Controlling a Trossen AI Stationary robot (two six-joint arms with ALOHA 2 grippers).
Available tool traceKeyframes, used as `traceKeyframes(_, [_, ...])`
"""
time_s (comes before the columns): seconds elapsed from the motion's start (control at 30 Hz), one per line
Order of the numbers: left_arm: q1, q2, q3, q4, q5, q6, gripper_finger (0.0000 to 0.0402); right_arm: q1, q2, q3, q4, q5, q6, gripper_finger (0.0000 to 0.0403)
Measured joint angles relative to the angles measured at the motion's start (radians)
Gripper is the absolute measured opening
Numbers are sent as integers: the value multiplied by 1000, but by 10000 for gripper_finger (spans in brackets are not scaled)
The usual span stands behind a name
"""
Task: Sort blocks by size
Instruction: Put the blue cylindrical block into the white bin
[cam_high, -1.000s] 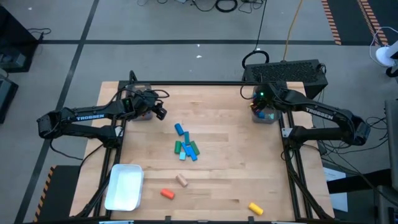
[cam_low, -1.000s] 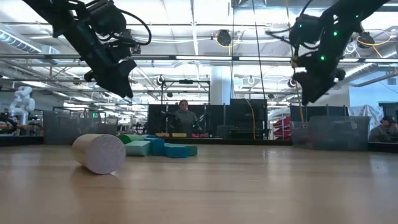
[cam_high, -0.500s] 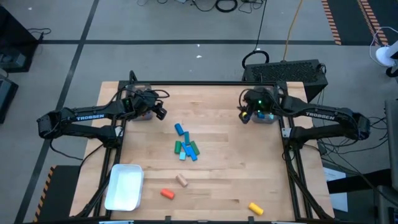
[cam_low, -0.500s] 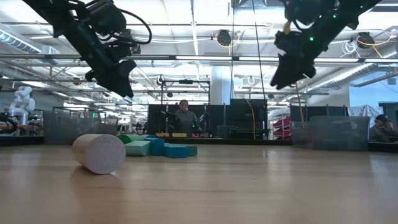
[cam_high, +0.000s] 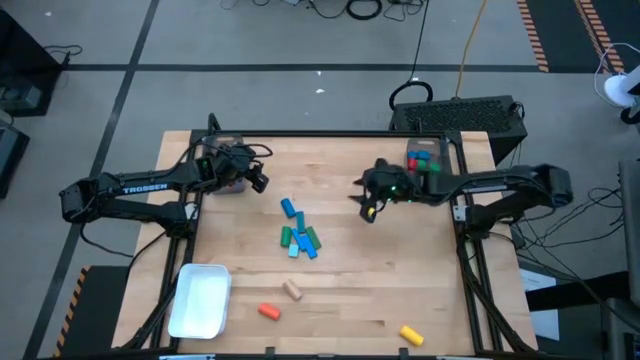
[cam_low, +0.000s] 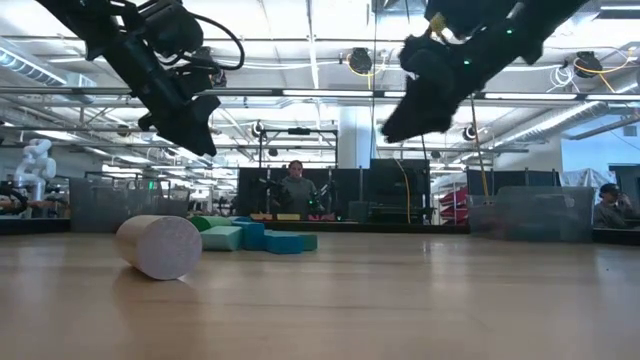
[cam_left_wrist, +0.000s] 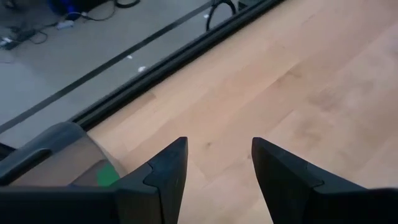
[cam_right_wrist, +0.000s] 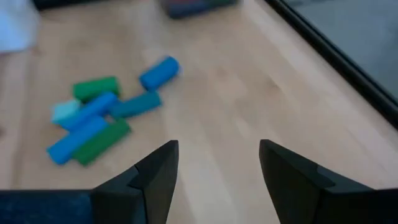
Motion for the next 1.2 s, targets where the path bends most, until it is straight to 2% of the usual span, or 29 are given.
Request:
traceKeyframes(0.27, [0,2,0,-1,27,8,183,46,198,0,306,-90,-52,210])
traceKeyframes(0.4, [0,2,0,-1,30,8,183,52,294,31,366,-101,-74,210])
traceKeyframes(0.63, [-6,2,0,6,85,33,183,72,452,145,364,-105,-125,211])
traceKeyframes(0.8, [-30,2,0,6,143,57,183,88,550,238,346,-171,-157,211])
traceKeyframes(0.93, [-60,2,-1,0,164,60,183,96,617,320,338,-176,-192,211])
traceKeyframes(1.1, [-91,2,-1,-22,164,53,183,95,706,453,329,-161,-147,211])
traceKeyframes(1.2, [-102,2,-1,-51,163,52,183,95,763,531,280,-93,-104,211])
